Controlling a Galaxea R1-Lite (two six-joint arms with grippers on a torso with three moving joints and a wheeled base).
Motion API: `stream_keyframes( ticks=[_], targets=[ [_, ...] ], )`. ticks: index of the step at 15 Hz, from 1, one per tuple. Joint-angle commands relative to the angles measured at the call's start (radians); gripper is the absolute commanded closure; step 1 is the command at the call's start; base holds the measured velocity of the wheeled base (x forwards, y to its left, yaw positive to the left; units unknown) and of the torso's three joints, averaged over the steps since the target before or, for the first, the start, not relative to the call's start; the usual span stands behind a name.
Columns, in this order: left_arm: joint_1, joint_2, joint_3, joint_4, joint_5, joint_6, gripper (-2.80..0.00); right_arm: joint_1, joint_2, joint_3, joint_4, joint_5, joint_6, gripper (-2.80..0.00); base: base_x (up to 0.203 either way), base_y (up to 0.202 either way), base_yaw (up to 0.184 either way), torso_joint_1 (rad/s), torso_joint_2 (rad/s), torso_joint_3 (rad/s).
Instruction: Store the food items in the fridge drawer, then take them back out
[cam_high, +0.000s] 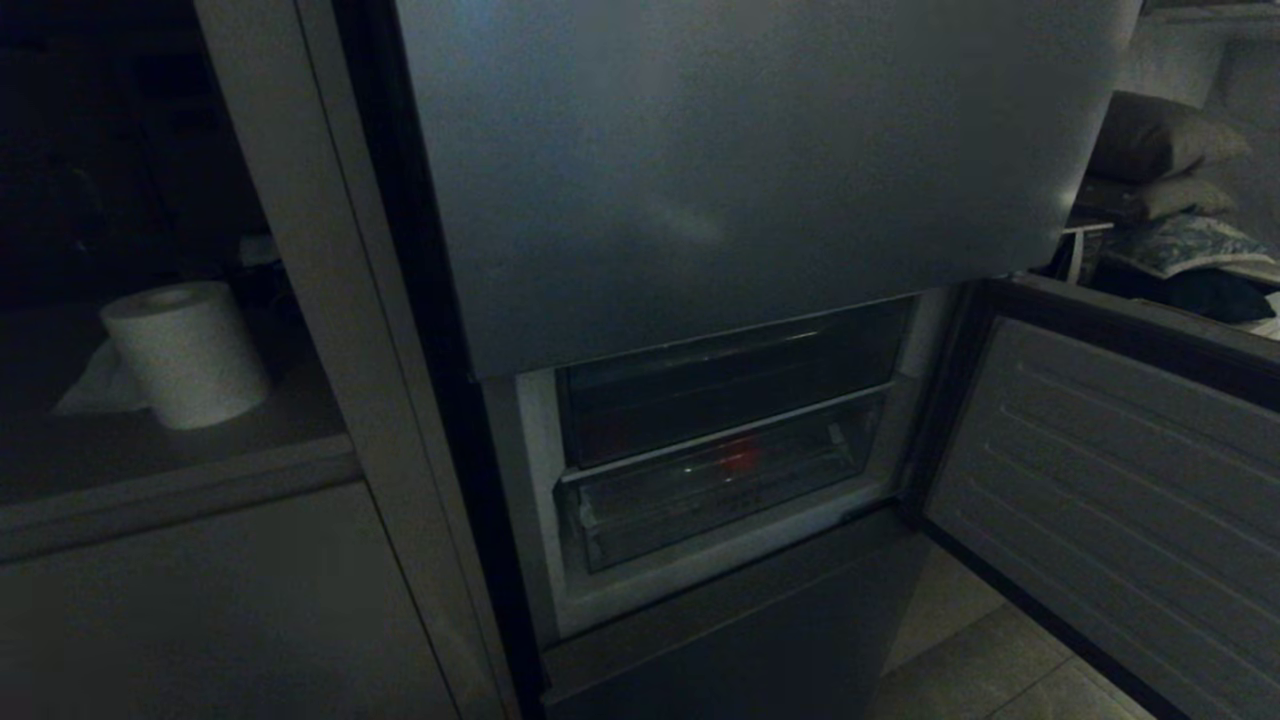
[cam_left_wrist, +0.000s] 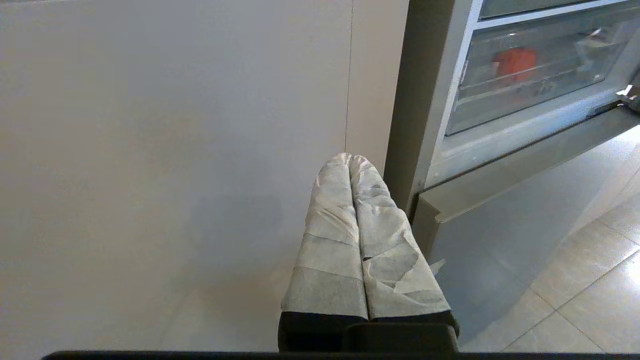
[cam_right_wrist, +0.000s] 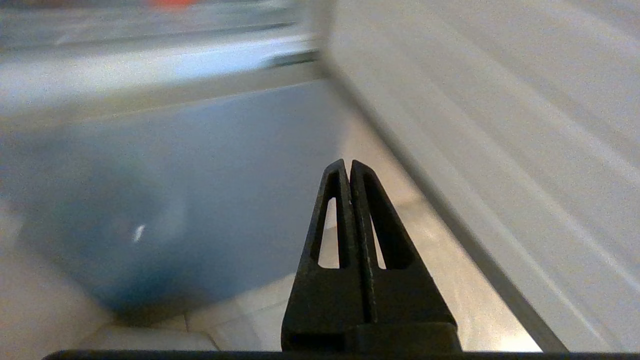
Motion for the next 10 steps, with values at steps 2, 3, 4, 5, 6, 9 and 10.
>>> stream_keyframes(
  ticks=[2, 3, 4, 5, 6, 9, 10],
  targets=[
    [0.001, 0.0, 0.0, 0.0, 0.0, 0.0, 0.0, 0.005, -0.13, 0.029, -0.009, 0.0, -0.005, 0.0, 0.0, 0.0, 0.0, 0.0, 0.0, 0.0],
    [0.001, 0.0, 0.0, 0.0, 0.0, 0.0, 0.0, 0.005, -0.125, 0.043, -0.05, -0.011, 0.009, 0.0, 0.0, 0.0, 0.0, 0.0, 0.0, 0.0],
    [0.001, 0.0, 0.0, 0.0, 0.0, 0.0, 0.0, 0.005, -0.125, 0.047, -0.063, -0.014, 0.016, 0.0, 0.0, 0.0, 0.0, 0.0, 0.0, 0.0],
    [0.001, 0.0, 0.0, 0.0, 0.0, 0.0, 0.0, 0.005, -0.125, 0.047, -0.063, -0.014, 0.015, 0.0, 0.0, 0.0, 0.0, 0.0, 0.0, 0.0],
    [0.001, 0.0, 0.0, 0.0, 0.0, 0.0, 0.0, 0.005, -0.125, 0.047, -0.063, -0.014, 0.013, 0.0, 0.0, 0.0, 0.0, 0.0, 0.0, 0.0],
    [0.001, 0.0, 0.0, 0.0, 0.0, 0.0, 0.0, 0.005, -0.125, 0.047, -0.063, -0.017, 0.037, 0.0, 0.0, 0.0, 0.0, 0.0, 0.0, 0.0],
    [0.001, 0.0, 0.0, 0.0, 0.0, 0.0, 0.0, 0.005, -0.125, 0.046, -0.063, -0.018, 0.06, 0.0, -0.076, 0.0, 0.005, 0.018, 0.01, 0.002]
  ],
)
